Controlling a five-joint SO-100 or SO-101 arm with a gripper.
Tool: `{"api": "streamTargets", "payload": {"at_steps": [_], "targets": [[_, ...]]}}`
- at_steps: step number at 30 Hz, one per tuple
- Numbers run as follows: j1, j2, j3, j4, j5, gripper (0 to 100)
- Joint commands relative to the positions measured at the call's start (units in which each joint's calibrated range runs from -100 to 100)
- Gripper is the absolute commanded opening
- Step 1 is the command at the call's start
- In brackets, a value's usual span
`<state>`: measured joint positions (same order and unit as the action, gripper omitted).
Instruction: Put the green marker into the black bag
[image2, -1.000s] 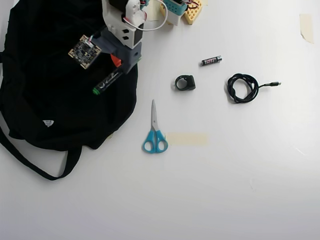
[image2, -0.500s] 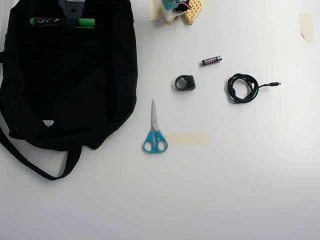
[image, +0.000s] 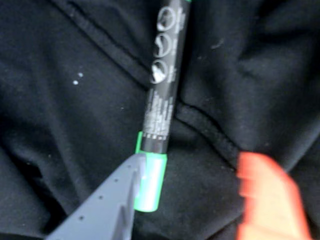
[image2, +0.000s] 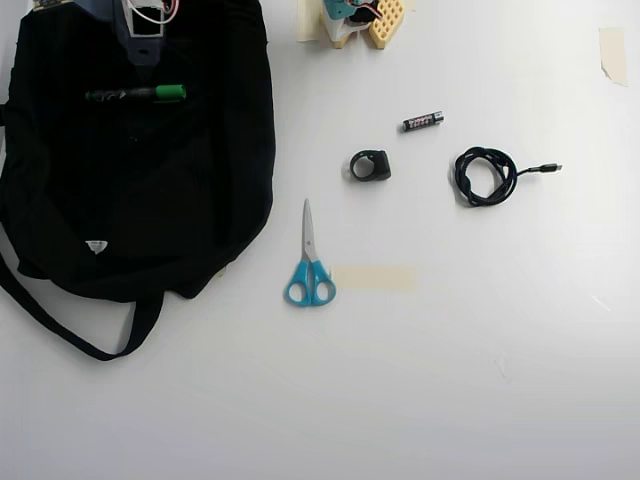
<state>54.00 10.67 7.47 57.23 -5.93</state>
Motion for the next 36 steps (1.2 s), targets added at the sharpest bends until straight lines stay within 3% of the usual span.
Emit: {"api": "streamTargets", "payload": {"at_steps": [1,4,7,11,14,20,21,28,36], "targets": [[-0.60,-0.38,-0.64,-0.82,0.17,32],[-2.77,-1.21,-0.55,-0.04,0.17,32],[-11.45,-1.79,0.26,2.46,0.22,31],[-24.39,-12.33,-0.55,4.69,-0.20,16],[-30.67,-18.30,-1.00,12.53,-0.31,2],[-48.62,-28.18,3.13,12.27,-0.41,2],[-52.06,-30.09,5.38,11.93,-2.40,2],[-58.42,-39.71,16.25,1.34,-3.77,2],[-58.87,-54.82,36.65,-12.19,-3.30,2]]}}
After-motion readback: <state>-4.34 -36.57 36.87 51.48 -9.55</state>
